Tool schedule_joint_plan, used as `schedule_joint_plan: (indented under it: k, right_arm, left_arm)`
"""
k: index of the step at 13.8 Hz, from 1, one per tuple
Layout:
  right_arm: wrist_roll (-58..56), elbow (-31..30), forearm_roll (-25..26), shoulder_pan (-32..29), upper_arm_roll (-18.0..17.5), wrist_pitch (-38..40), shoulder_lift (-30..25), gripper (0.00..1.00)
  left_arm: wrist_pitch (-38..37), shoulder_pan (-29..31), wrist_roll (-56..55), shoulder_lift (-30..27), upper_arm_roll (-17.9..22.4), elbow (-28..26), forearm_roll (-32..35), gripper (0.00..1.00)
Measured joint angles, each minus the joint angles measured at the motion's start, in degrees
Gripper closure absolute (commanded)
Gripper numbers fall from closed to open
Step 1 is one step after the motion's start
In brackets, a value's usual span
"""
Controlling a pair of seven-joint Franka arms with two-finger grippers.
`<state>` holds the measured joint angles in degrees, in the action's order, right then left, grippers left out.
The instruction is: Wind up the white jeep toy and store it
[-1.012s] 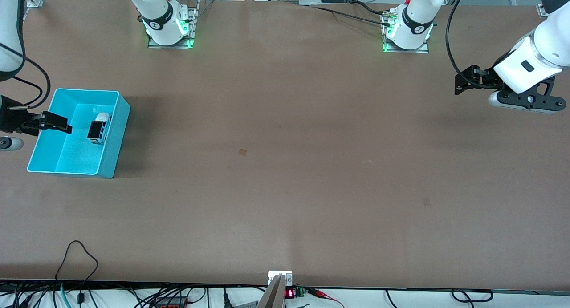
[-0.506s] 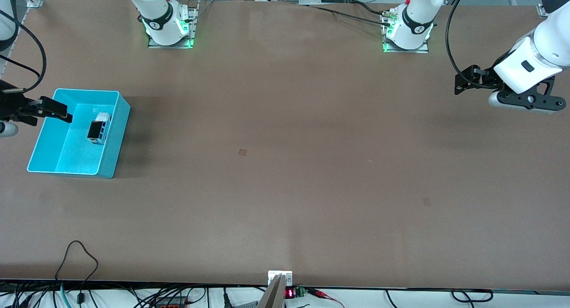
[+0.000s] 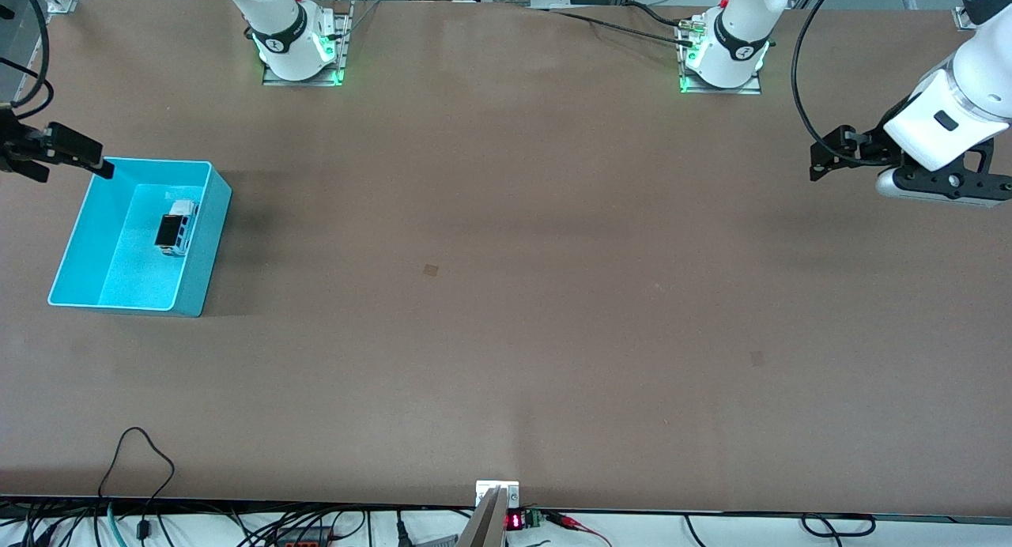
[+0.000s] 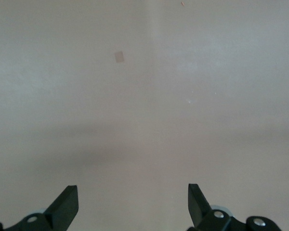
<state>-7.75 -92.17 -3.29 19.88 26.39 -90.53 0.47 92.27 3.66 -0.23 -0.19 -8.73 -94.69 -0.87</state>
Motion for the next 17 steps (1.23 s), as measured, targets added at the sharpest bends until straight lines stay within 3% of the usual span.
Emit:
schedule_joint_plan:
  k: [2,5,8,17]
  right_arm:
    - [2.50,-0.03,0.66,-0.95,-2.55,0.15,-0.56,0.00]
    - [8.61,-0.06,2.92,-7.30,-14.30,0.16,-0.73,0.00]
    - [10.22,-0.11,3.41,-12.36,-21.32,0.17,-1.15,0.00]
    - [8.68,-0.23,3.71,-14.29,-22.82,-0.79,-0.83,0.00]
  left_arm:
    - [0.40,0.00,-0.35,0.02,0.00,0.00,0.44,0.00]
    - [0.42,0.01,-0.46,0.02,0.00,0.00,0.57,0.00]
    - [0.42,0.01,-0.49,0.02,0.00,0.00,0.57,0.00]
    - [0.41,-0.01,-0.51,0.03,-0.15,0.00,0.57,0.00]
